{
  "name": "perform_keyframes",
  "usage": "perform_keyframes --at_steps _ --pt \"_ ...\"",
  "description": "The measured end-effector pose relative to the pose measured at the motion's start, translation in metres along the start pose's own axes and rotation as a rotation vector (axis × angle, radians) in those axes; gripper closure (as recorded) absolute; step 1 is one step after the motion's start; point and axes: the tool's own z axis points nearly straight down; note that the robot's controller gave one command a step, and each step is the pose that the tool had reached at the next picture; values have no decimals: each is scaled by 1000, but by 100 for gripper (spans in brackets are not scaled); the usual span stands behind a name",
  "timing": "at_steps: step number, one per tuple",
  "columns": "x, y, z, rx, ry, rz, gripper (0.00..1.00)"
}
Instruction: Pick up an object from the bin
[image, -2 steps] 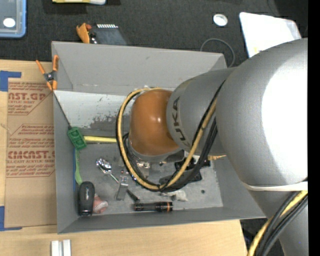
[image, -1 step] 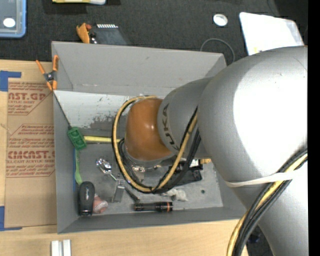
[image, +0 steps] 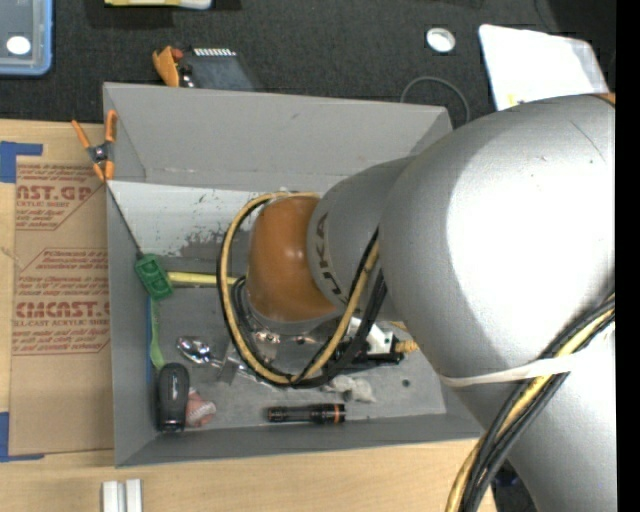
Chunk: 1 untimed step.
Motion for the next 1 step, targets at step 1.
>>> perform_keyframes --at_steps 1 --pt "0 0 0 0 0 0 100"
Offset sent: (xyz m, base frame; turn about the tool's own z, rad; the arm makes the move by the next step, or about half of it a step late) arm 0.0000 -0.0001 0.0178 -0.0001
